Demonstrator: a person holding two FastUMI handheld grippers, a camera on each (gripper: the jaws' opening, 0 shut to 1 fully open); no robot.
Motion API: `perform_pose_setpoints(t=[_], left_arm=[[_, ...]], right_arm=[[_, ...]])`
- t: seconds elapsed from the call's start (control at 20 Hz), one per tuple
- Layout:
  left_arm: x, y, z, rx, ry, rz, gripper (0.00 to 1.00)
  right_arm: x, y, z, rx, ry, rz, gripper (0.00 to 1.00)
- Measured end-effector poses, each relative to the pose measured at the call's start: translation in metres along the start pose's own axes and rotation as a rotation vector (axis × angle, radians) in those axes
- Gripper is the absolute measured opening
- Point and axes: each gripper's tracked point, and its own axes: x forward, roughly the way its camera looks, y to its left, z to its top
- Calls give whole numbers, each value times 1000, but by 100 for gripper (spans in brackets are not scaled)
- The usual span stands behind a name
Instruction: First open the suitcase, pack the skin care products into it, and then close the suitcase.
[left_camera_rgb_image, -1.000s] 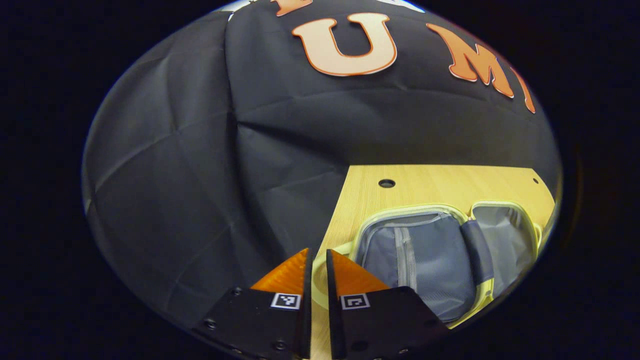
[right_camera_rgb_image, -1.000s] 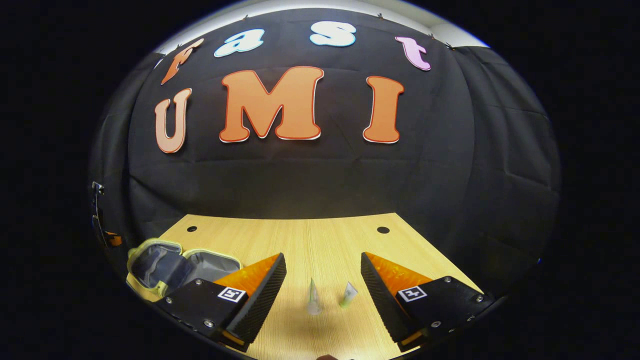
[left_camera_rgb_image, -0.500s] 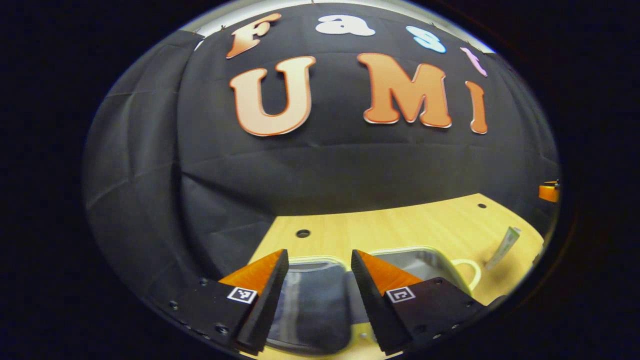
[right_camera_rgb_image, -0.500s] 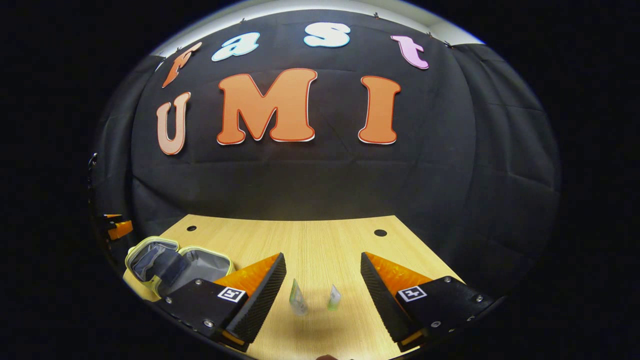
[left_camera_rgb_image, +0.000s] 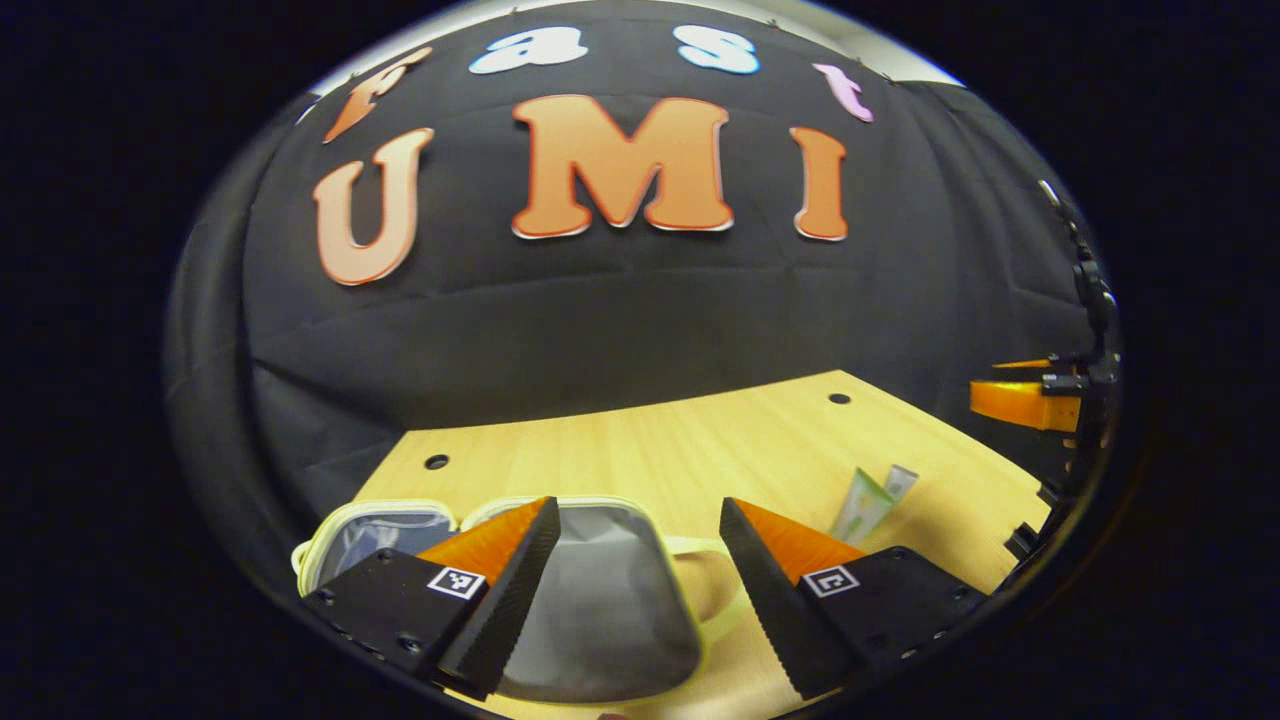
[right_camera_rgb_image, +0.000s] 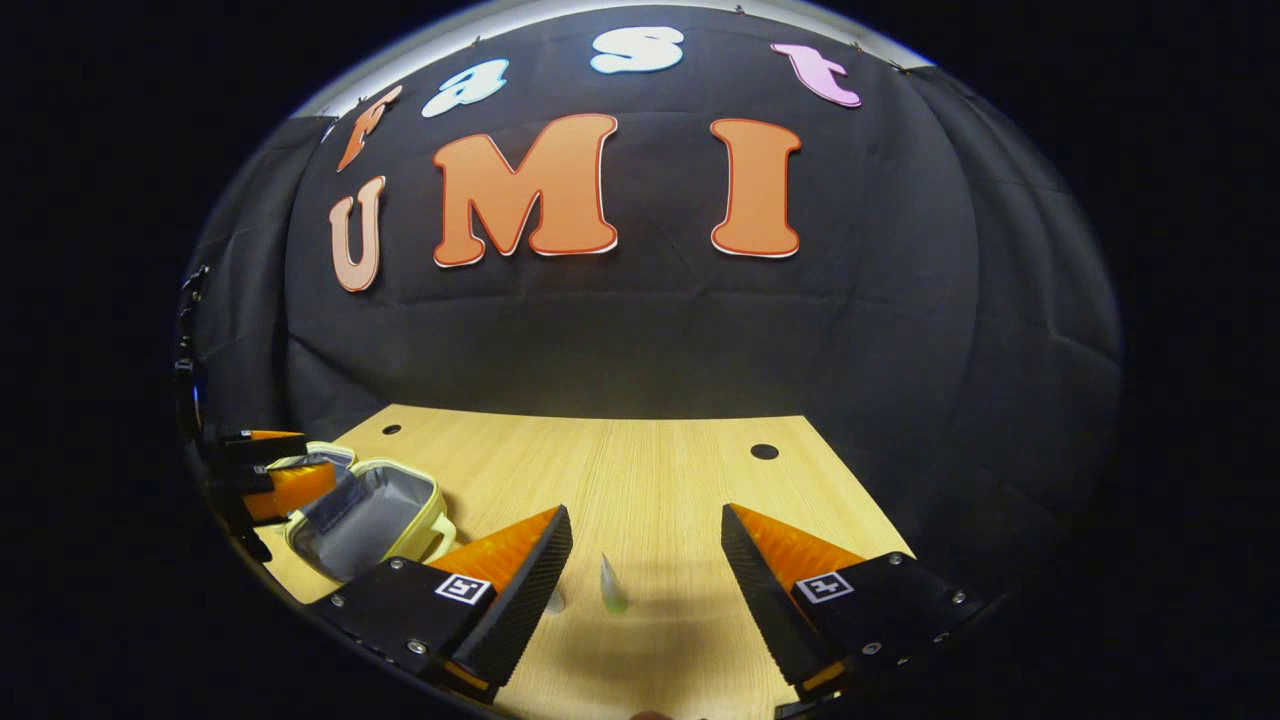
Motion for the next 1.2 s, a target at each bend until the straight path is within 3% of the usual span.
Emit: perform_pose_setpoints(t=[0.3, 0.45, 0.7, 0.85, 1.0, 1.2], left_arm=[[38, -120, -53, 76, 58, -117, 99], [56, -167, -71, 66, 93, -166, 99], [103, -191, -123, 21, 195, -158, 97], [122, -202, -137, -36, 224, -177, 86], [135, -210, -142, -22, 242, -213, 49], [109, -189, -102, 26, 170, -176, 46]], right_arm=[[7, -25, -7, -46, 19, 92, 95], [8, -26, -14, -53, 41, 140, 95], [8, -34, -11, -76, 41, 169, 95], [8, -38, -16, -102, 46, 165, 95], [10, -41, -28, -111, 77, 159, 95], [10, -29, -47, -133, 107, 193, 95]])
